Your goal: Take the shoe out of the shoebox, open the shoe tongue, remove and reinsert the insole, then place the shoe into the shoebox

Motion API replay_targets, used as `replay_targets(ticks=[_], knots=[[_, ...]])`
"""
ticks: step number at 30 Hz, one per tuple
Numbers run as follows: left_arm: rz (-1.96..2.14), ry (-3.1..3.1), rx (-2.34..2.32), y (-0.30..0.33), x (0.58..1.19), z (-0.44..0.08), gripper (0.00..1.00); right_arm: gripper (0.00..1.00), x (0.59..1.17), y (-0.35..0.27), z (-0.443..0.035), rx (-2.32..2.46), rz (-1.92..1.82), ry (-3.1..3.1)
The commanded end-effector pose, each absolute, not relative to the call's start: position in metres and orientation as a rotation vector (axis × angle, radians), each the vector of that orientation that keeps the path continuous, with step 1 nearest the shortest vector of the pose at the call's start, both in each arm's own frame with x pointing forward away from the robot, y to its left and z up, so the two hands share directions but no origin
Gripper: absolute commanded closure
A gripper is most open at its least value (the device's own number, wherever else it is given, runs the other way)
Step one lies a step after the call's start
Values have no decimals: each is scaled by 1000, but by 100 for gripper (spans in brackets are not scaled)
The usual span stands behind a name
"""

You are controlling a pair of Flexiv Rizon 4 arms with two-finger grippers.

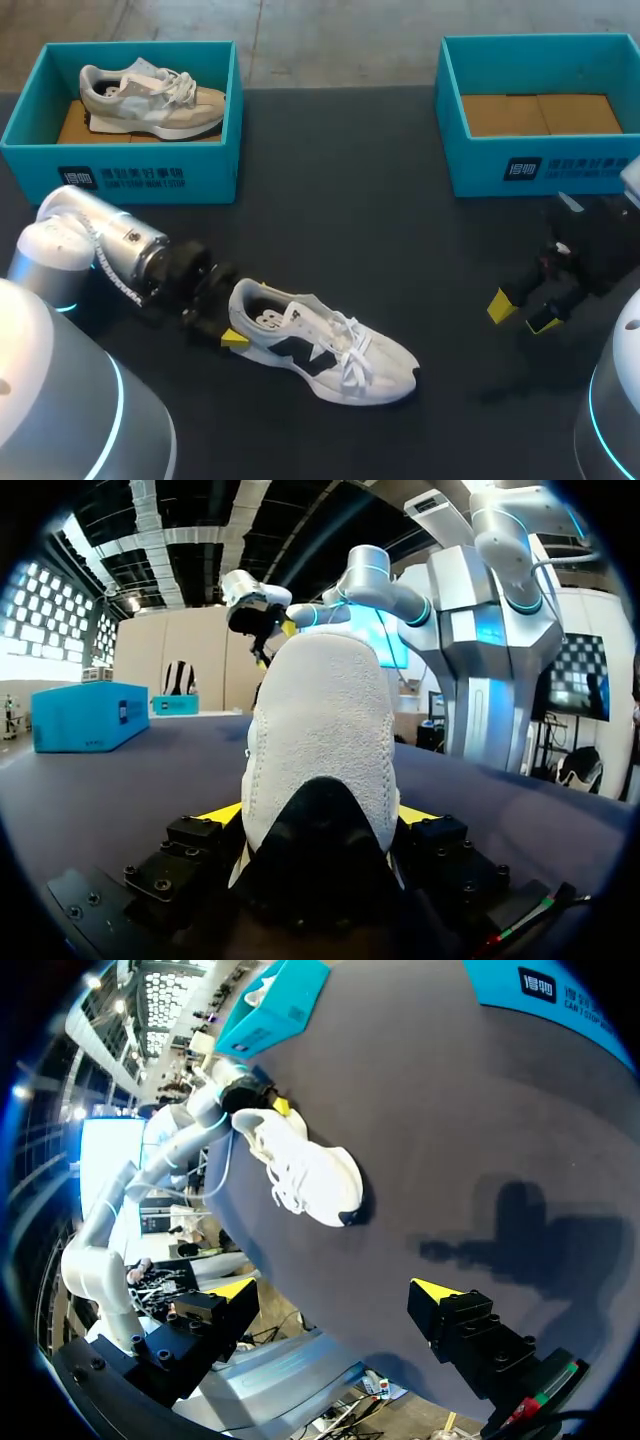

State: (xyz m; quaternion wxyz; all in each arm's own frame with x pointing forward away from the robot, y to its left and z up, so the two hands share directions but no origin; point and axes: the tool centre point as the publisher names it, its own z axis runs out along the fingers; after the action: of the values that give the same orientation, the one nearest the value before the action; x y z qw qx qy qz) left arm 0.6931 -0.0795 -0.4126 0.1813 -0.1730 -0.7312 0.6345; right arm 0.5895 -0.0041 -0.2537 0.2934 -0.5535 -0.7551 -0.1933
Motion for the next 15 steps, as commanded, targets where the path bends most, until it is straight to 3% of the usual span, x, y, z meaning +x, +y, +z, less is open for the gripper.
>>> replay_targets(ticks=[1, 15], knots=[[1822, -2099, -440, -74, 686, -410, 100, 0, 589, -4, -254, -1478, -513, -2012], [1854, -2180, -298, -77, 687, -409, 100, 0, 589, -4, -254, -1478, -513, -2012]])
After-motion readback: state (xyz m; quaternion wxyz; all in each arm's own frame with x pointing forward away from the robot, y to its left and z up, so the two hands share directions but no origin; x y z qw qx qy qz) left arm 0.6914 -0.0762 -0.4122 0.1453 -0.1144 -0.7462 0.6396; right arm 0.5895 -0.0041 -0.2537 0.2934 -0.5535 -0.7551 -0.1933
